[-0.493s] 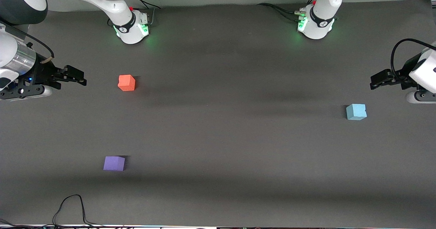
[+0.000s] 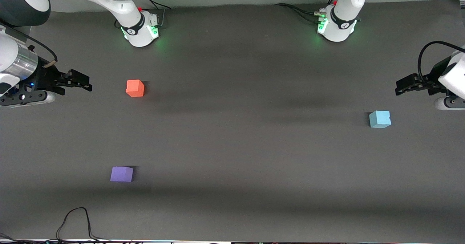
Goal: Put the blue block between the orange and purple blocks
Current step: 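Move the left gripper toward the light blue cube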
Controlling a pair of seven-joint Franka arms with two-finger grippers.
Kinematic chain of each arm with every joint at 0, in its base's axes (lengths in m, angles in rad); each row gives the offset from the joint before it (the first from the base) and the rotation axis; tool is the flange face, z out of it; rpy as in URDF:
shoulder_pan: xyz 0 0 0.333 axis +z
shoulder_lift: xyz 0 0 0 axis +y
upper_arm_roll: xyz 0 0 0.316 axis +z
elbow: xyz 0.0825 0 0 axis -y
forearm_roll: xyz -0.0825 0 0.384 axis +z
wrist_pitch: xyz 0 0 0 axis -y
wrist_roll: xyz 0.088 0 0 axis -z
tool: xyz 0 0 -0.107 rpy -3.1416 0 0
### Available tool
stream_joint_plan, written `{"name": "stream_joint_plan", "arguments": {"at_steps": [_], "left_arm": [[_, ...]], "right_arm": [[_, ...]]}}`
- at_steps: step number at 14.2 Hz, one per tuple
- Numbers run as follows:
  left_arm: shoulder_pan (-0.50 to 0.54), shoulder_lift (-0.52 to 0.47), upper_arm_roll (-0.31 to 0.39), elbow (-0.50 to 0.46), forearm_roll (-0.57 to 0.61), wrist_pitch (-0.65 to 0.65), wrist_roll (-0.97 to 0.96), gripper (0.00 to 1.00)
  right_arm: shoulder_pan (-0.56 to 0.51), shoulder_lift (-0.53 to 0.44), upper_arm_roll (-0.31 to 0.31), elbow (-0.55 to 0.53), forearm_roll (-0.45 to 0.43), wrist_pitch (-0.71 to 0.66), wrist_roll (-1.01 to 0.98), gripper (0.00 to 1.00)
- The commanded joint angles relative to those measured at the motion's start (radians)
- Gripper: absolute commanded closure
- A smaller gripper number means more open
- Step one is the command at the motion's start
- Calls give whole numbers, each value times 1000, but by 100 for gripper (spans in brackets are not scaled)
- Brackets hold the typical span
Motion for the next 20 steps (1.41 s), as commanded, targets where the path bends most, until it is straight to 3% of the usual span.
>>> {"name": "stream_joint_plan", "arguments": {"at_steps": [1, 5, 12, 17, 20], "left_arm": [[44, -60, 22, -74, 13, -4, 105, 0], [201, -152, 22, -179, 23, 21, 314, 0], [207, -240, -1, -358, 69, 126, 344, 0], [207, -231, -15, -625, 68, 439, 341, 0], [207, -156, -15, -746, 68, 672, 342, 0]], "right_arm": [[9, 3, -7, 9, -24, -14, -11, 0], [9, 6, -8, 11, -24, -12, -11, 0], [6, 26, -7, 17, -33, -11, -27, 0], [7, 28, -7, 14, -25, -9, -27, 0], [7, 26, -8, 14, -25, -9, -27, 0]]}}
